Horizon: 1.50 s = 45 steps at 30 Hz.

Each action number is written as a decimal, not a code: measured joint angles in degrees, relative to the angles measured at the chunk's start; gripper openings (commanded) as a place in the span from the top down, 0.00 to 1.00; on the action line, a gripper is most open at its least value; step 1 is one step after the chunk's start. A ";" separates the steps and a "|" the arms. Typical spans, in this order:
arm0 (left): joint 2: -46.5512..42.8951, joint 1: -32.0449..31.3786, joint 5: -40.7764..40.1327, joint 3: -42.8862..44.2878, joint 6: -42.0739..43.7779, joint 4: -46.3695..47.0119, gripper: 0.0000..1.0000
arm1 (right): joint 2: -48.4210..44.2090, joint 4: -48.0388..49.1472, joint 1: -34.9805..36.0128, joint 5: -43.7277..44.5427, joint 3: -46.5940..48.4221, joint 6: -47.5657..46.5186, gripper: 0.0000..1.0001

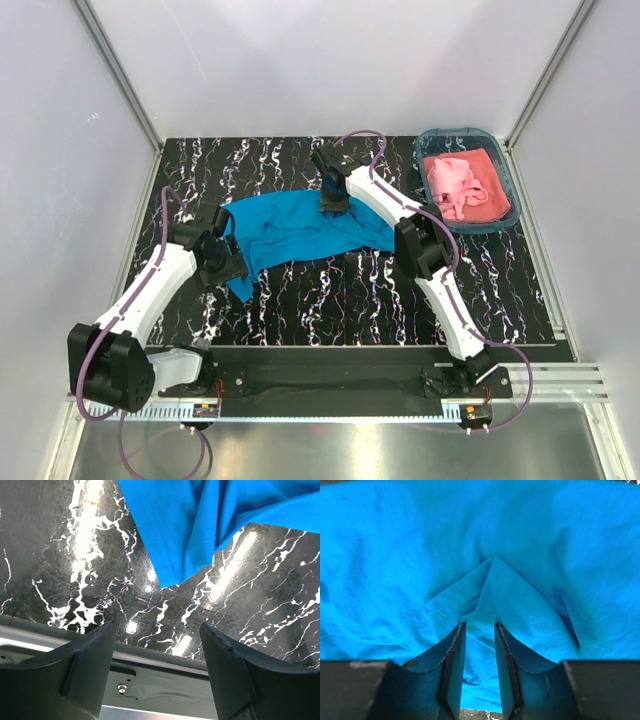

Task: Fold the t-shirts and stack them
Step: Flatten the tshirt out

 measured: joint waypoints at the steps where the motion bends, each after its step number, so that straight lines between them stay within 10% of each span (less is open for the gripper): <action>1: 0.00 0.00 0.09 0.00 0.00 0.20 0.27 | 0.04 0.02 0.00 0.17 0.09 -0.13 0.62; 26: 0.20 0.00 1.36 -1.62 0.09 2.29 0.27 | 2.23 2.36 1.81 0.66 0.31 -6.60 0.66; 45: -0.13 0.00 3.23 -3.21 -2.05 1.79 0.21 | -3.26 -1.27 0.90 5.64 -1.16 -11.08 1.00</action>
